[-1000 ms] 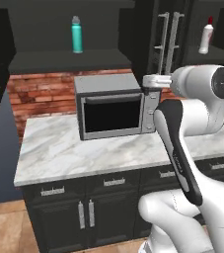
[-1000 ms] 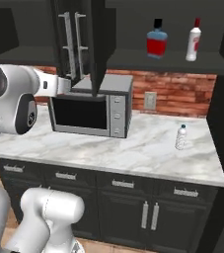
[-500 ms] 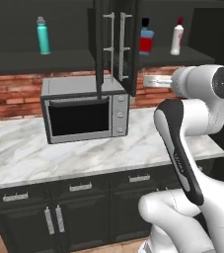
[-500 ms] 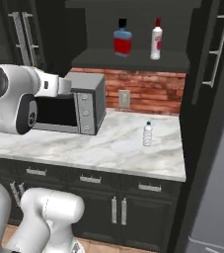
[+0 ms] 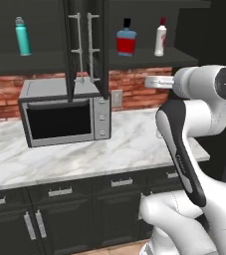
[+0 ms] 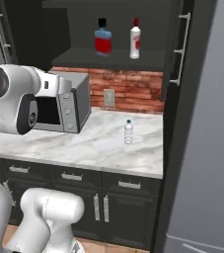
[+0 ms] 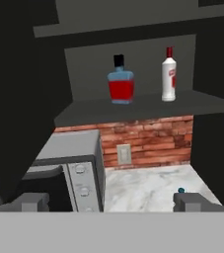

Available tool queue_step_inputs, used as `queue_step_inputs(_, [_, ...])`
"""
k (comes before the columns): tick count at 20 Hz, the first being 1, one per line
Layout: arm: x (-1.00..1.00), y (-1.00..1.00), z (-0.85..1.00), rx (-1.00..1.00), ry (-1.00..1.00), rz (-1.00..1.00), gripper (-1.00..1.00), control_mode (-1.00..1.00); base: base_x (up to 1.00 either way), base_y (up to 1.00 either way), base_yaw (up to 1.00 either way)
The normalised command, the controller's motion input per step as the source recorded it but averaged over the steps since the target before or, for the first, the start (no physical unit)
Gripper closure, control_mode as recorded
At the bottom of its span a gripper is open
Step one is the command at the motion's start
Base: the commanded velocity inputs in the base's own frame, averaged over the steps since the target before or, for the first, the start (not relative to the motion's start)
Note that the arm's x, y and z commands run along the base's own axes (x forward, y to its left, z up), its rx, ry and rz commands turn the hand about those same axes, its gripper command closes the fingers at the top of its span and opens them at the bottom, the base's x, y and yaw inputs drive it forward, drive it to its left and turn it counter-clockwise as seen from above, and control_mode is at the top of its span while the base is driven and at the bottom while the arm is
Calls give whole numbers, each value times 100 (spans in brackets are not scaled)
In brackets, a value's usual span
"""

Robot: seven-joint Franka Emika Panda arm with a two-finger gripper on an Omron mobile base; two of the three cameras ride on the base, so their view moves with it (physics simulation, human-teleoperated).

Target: Sort all alcoholic drinks to one cabinet, and non-alcoholic drinks to the other.

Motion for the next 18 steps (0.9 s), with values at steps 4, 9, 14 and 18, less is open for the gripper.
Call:
queue_step_inputs(4, [0, 0, 0, 0, 0, 0, -100, 100, 25, -37, 0])
queue_step_inputs(9, [0, 0, 0, 0, 0, 0, -100, 100, 41, -33, 0])
queue_step_inputs(14, [0, 0, 0, 0, 0, 0, -100, 100, 53, -30, 0])
queue_step_inputs(18, [0, 0, 0, 0, 0, 0, -100, 100, 46, -31, 0])
